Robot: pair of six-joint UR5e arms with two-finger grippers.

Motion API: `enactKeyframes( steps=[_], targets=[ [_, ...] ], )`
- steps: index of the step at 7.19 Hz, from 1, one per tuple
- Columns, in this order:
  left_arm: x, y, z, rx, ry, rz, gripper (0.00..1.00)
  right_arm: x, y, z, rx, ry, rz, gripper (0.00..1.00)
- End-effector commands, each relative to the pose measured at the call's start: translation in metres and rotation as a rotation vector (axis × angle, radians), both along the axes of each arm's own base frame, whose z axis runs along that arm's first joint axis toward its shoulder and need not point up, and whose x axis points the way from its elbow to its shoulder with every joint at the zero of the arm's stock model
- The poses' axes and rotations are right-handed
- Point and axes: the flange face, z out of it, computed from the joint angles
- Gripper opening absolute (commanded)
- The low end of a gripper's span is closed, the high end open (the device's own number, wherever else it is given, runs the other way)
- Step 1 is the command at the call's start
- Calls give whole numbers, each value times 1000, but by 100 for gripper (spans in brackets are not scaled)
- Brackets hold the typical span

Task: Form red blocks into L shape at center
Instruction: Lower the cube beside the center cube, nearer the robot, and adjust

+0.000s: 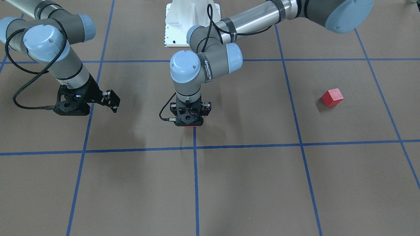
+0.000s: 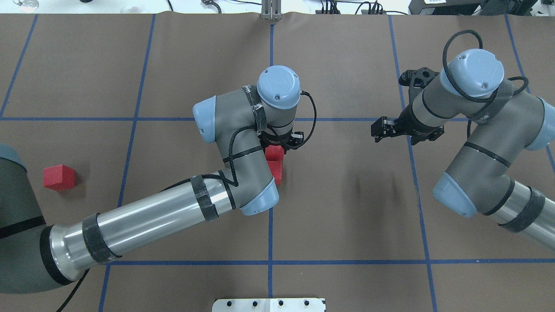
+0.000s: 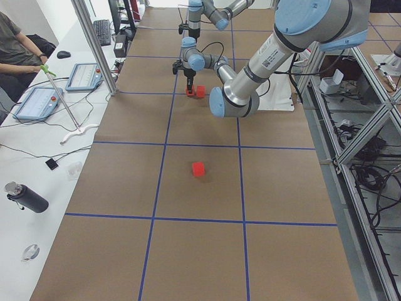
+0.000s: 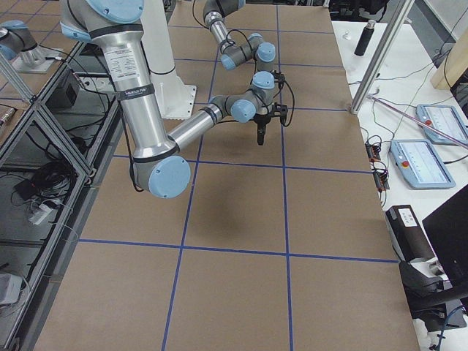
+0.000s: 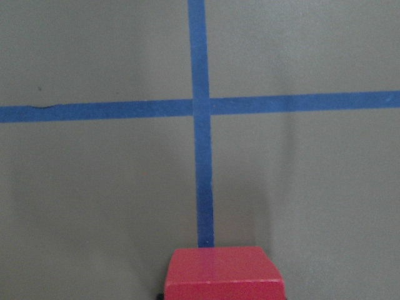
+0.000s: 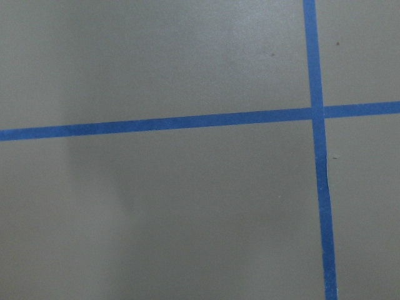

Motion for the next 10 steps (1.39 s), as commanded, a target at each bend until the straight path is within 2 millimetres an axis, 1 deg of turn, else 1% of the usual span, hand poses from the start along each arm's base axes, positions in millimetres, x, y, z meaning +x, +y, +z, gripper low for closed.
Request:
enactKeyframes(
  steps=[1, 5, 6, 7, 8, 10],
  targets=[
    [1, 1, 0, -1, 0, 2, 0, 0, 0, -1, -1, -1, 2, 100],
    [-1, 2, -3, -9, 8, 10, 0, 2, 1, -5, 0, -8, 9, 100],
    [-2, 6, 7, -12, 2, 13, 0, 1, 1, -5, 0, -8, 7, 100],
    [-7, 11, 17, -14, 7, 19, 0, 2, 1, -6, 1, -9, 9, 100],
    [-10, 12, 18, -11, 11, 19, 0, 2, 1, -6, 1, -9, 9, 100],
    [-9, 14, 16, -12, 14, 21, 0, 2, 1, -6, 1, -9, 9, 100]
  ],
)
